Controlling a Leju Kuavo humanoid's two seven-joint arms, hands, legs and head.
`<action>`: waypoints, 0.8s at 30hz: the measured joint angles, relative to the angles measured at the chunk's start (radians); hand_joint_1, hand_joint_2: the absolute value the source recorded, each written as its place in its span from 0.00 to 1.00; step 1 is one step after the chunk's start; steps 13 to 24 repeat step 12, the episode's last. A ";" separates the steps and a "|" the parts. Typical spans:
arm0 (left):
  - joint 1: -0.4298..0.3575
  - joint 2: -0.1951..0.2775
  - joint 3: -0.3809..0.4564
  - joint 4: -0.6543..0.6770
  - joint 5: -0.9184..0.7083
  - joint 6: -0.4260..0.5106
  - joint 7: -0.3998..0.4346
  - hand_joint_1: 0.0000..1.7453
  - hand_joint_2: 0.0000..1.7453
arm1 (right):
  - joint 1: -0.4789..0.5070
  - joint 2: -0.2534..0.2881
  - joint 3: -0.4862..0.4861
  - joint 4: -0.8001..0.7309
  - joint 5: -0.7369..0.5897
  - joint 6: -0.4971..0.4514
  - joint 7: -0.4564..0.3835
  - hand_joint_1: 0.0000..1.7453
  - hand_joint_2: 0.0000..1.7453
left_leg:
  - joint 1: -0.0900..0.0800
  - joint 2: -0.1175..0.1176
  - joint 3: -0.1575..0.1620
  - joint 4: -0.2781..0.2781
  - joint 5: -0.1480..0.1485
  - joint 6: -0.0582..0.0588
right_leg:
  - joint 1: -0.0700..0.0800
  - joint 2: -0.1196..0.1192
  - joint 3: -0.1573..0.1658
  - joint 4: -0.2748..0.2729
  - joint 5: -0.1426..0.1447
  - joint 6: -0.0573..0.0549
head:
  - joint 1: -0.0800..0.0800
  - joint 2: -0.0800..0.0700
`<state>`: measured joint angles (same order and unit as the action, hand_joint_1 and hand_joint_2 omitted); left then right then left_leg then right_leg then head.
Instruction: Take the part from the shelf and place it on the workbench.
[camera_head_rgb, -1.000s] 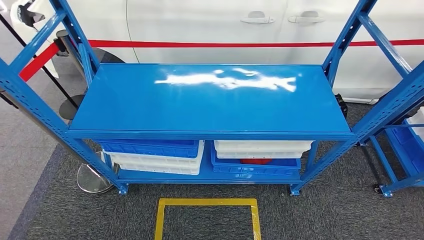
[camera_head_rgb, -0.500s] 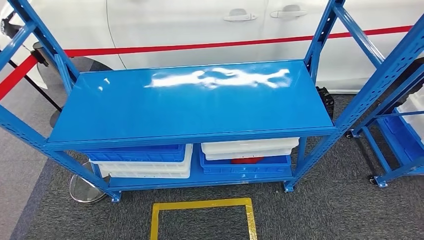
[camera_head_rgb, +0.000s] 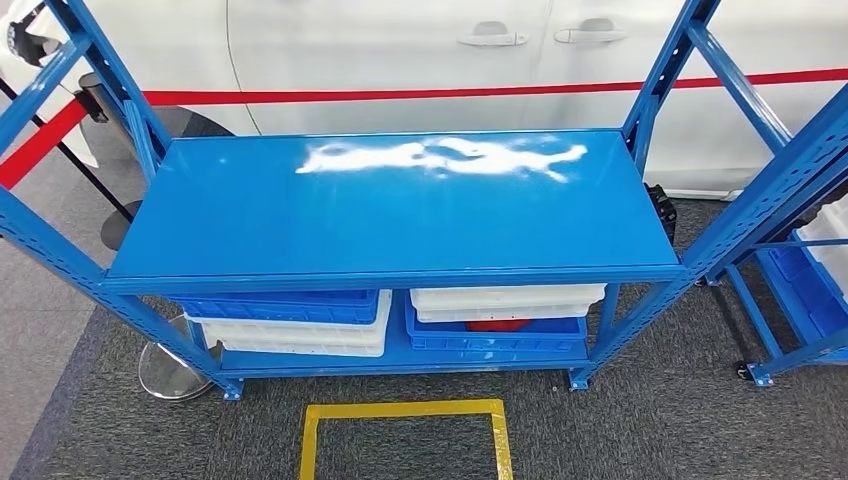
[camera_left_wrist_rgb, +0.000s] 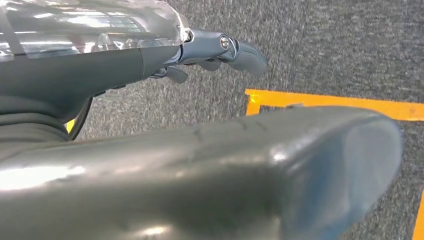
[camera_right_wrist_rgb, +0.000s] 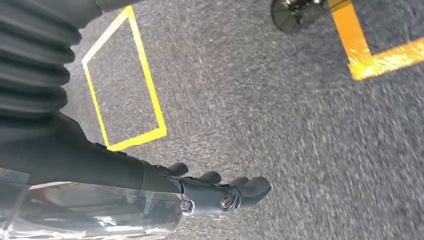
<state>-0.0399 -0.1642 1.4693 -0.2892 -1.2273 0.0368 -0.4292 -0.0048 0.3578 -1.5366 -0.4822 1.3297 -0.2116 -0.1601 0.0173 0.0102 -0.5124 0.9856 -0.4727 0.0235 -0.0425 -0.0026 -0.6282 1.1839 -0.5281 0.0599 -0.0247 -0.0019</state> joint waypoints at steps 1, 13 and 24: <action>0.000 0.001 0.000 0.000 0.001 0.001 0.001 0.00 0.25 | 0.000 0.001 0.000 0.000 -0.006 -0.001 -0.001 0.00 1.00 | 0.003 -0.001 -0.004 0.012 -0.009 -0.008 | -0.006 0.002 0.027 -0.062 0.027 0.011 | 0.002 0.000; -0.004 0.002 0.006 0.000 0.000 0.021 0.018 0.00 1.00 | -0.006 0.004 0.000 0.002 -0.015 0.015 0.004 0.00 1.00 | 0.004 -0.006 -0.014 0.028 -0.024 -0.042 | 0.001 0.011 0.053 -0.136 0.043 -0.031 | 0.003 0.000; -0.004 0.002 0.006 0.000 0.000 0.021 0.018 0.00 1.00 | -0.006 0.004 0.000 0.002 -0.015 0.015 0.004 0.00 1.00 | 0.004 -0.006 -0.014 0.028 -0.024 -0.042 | 0.001 0.011 0.053 -0.136 0.043 -0.031 | 0.003 0.000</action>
